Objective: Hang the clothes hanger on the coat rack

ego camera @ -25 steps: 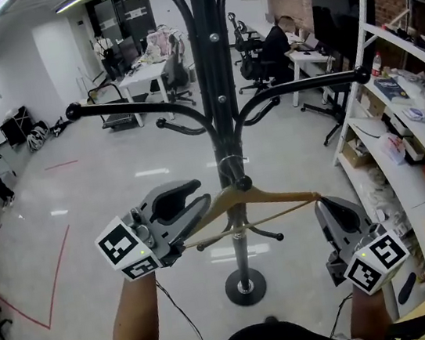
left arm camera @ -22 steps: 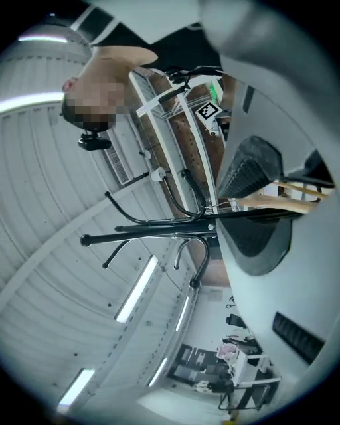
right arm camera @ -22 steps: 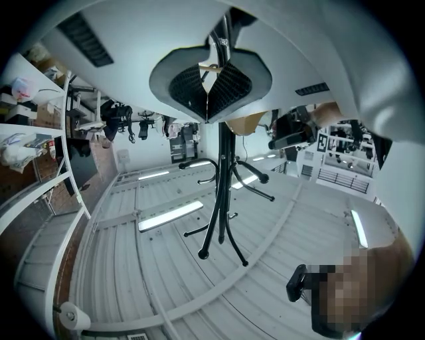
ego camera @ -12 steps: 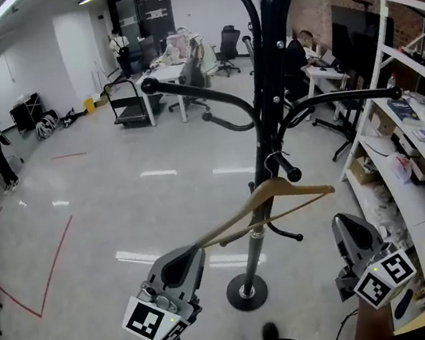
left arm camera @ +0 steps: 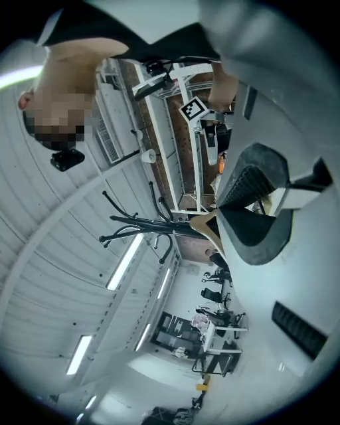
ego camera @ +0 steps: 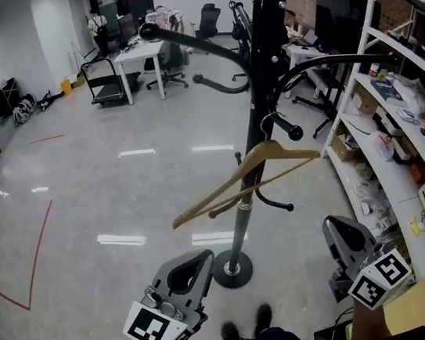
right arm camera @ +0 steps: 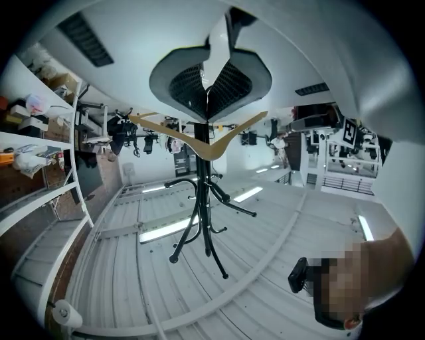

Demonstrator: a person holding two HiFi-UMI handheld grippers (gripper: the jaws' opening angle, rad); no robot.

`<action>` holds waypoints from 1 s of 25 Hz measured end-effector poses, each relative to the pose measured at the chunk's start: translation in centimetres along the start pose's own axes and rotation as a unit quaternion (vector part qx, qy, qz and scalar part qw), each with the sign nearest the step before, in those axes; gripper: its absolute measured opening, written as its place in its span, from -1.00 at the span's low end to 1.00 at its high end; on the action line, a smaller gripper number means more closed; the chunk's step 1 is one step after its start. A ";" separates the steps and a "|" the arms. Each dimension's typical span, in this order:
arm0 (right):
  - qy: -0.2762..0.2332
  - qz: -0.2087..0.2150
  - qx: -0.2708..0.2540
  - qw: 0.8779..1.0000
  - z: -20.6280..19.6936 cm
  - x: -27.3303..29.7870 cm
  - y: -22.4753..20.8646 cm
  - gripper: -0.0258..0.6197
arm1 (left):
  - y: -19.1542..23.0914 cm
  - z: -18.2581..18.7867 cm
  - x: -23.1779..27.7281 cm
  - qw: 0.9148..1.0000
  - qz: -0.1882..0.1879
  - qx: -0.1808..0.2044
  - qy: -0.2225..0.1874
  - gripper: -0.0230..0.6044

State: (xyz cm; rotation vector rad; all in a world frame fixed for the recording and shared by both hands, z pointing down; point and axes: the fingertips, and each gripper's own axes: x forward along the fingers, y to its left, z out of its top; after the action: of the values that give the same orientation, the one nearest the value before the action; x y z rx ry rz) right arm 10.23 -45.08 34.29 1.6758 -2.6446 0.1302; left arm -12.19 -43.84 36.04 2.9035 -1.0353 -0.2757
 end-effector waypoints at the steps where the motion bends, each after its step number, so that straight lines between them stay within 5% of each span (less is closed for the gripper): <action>1: -0.001 0.000 0.000 1.000 -0.1 -0.5 0.2 -0.90 | -0.6 -0.2 -0.2 1.000 -0.008 0.001 0.002 -0.93; 11: -0.027 0.032 0.008 0.999 0.0 -6.9 0.6 -0.90 | -7.7 -0.7 -1.4 1.000 0.002 -0.009 0.027 -0.93; 25: 0.005 0.093 0.017 0.996 -4.9 -18.8 2.9 -0.90 | -20.1 -3.9 -6.9 0.992 0.091 -0.022 0.078 -0.93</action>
State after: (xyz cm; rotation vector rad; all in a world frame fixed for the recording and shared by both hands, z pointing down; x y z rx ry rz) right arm 15.48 -26.50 38.04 1.4301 -2.8017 0.1834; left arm -4.25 -23.97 38.83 2.7156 -1.2395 -0.0596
